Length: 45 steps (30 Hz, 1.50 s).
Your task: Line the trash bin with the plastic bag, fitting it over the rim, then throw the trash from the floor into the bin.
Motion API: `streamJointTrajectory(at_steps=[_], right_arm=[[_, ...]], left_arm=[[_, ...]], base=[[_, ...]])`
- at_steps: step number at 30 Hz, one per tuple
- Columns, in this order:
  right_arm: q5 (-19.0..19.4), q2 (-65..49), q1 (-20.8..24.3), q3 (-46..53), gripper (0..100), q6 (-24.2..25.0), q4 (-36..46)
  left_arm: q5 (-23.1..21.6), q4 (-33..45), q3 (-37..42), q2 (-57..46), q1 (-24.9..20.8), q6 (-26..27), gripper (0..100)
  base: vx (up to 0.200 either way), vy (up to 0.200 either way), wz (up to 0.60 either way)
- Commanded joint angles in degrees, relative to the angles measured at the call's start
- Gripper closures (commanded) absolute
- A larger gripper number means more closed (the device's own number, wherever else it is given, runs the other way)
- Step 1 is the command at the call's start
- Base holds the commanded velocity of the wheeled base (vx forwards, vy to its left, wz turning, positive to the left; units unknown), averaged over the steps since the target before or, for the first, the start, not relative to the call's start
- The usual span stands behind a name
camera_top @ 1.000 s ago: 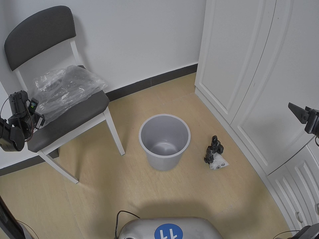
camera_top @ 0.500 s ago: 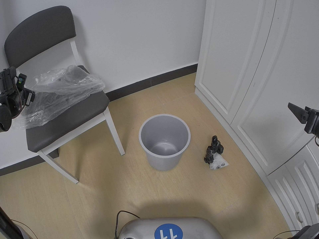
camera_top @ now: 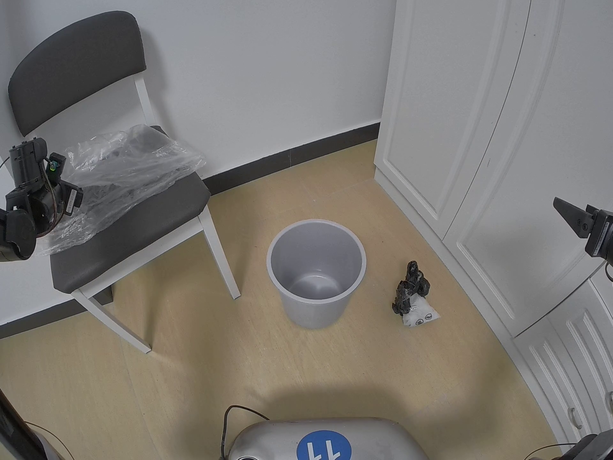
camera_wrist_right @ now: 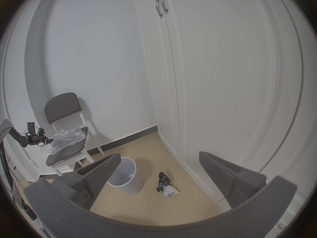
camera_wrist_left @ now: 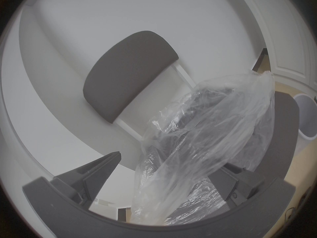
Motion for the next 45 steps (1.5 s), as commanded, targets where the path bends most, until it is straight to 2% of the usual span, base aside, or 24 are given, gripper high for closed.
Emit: streamJointTrajectory(at_steps=[1, 10, 26, 27, 38, 45], right_arm=[[0.0, -0.2, 0.0, 0.0, 0, 0.0, 0.0], [0.0, 0.1, 0.0, 0.0, 0, 0.0, 0.0], [0.0, 0.5, 0.0, -0.2, 0, 0.0, -0.1], [0.0, 0.4, 0.0, -0.2, 0, 0.1, -0.1], [0.0, 1.9, 0.0, 0.2, 0, 0.8, -3.0], [0.0, 2.7, 0.1, 1.4, 0, 1.7, -7.5]], left_arm=[[0.0, -0.2, -0.2, 3.0, 0.3, -0.1, 0], [0.1, -4.9, 0.6, 6.3, 0.7, -0.1, 0], [0.0, -5.4, 0.5, 7.3, 0.4, -0.1, 0], [0.0, -5.4, 0.6, 7.3, 0.3, -0.1, 100], [-0.4, -8.5, 3.7, 5.9, -2.2, -2.3, 100], [-0.6, -8.3, 8.2, -0.6, -6.5, -8.4, 100]], base=[[0.0, 0.0, 0.0], [0.0, 0.0, 0.0], [0.0, 0.0, 0.0], [0.0, 0.0, 0.0], [0.0, 0.0, 0.0], [0.0, 0.0, 0.0]])
